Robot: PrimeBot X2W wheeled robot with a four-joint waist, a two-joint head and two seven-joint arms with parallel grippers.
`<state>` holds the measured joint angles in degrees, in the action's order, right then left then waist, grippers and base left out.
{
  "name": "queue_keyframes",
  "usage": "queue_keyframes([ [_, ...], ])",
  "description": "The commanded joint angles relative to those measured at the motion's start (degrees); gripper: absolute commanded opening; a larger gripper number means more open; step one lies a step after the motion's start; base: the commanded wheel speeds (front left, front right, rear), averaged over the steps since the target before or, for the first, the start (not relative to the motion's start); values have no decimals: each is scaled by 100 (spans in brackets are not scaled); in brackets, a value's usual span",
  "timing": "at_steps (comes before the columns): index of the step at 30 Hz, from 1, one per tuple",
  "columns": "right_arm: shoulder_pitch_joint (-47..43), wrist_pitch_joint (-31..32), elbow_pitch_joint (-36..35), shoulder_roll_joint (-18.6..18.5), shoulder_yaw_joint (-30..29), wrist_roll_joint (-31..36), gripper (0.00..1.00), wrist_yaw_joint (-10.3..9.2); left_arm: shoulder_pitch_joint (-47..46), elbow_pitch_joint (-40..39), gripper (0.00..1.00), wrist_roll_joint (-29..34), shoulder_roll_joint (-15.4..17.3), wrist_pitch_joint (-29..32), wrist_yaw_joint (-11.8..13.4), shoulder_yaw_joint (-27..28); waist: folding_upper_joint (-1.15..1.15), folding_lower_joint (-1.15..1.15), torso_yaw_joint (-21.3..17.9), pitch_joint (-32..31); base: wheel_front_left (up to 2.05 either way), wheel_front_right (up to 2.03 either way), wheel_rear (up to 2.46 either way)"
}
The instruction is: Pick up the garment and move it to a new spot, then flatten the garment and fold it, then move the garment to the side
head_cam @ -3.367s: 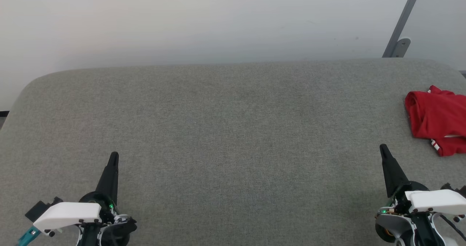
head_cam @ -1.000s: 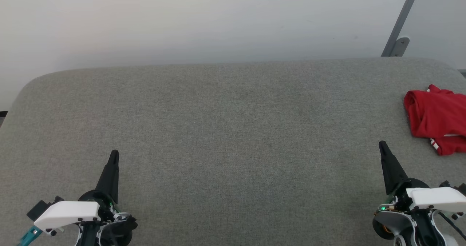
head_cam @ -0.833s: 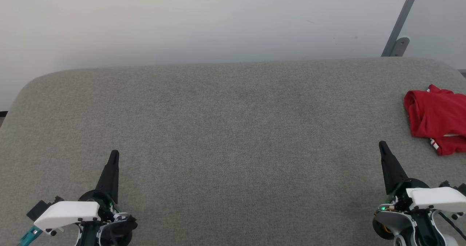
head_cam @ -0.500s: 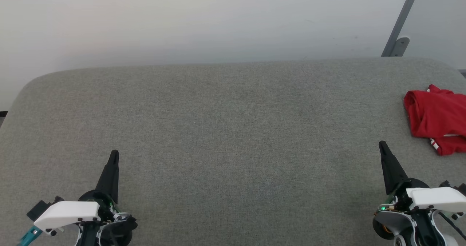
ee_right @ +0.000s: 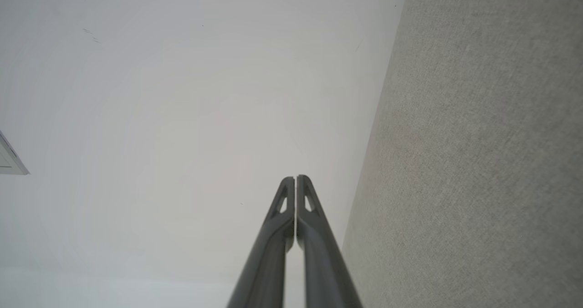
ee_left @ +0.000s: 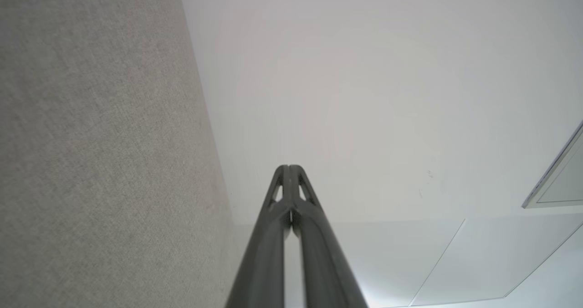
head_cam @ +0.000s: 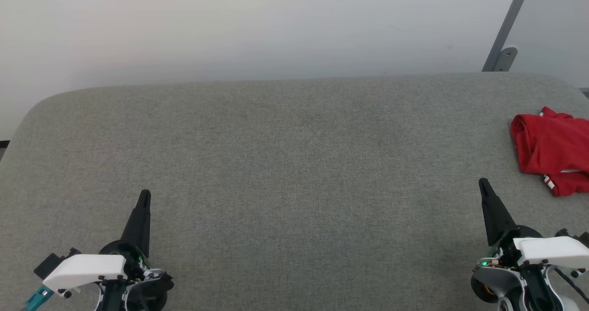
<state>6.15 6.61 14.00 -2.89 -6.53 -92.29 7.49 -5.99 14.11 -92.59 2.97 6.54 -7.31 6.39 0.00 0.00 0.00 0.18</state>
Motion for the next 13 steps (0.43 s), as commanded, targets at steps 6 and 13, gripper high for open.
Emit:
queue_keyframes([
  [6,30,6,9,9,0,-23,0,0,-67,-1,0,20,-8,5,-33,13,0,0,0,0,0,0,0],
  [13,30,5,9,9,0,-23,0,0,-67,-1,0,22,-9,7,-33,15,0,0,0,0,0,0,0],
])
